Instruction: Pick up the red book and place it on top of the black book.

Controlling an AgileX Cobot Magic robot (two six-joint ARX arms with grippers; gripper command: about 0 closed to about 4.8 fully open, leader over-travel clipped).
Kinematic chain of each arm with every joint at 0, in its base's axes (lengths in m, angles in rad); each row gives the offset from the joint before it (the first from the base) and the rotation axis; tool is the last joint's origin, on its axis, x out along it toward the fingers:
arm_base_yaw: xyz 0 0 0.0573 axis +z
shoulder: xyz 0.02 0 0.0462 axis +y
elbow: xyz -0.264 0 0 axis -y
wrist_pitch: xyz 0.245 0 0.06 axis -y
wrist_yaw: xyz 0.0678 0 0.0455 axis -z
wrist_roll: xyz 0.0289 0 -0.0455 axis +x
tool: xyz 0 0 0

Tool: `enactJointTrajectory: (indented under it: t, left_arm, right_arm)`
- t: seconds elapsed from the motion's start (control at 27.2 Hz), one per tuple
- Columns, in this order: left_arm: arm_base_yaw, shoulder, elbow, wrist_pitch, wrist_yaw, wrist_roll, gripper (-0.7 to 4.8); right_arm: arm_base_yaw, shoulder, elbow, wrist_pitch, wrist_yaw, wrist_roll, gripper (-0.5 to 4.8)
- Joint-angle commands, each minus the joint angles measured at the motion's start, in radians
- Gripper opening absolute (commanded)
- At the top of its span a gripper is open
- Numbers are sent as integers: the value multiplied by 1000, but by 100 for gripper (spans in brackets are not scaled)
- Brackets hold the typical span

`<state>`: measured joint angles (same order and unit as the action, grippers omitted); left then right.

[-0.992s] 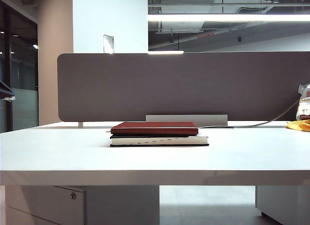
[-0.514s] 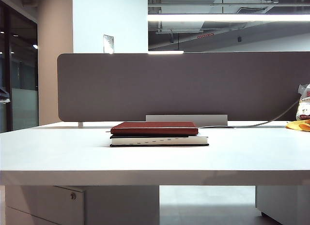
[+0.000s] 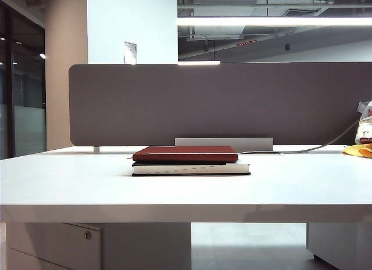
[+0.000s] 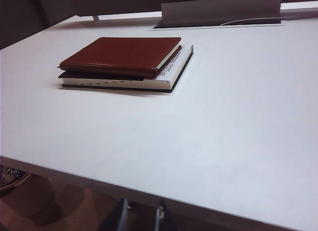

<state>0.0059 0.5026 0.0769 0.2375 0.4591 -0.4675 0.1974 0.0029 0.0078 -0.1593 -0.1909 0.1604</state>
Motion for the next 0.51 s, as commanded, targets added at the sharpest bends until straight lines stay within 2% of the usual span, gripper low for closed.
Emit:
enactJointTrajectory:
  t: [0.04, 0.51]
  left_arm:
    - [-1, -74, -15, -49, -15, 12, -6]
    - [-1, -312, -31, -235, -38, 35, -6]
  right_arm:
    - [0, 0, -3, 6, 1, 1, 81]
    - [1, 0, -3, 6, -13, 2, 81]
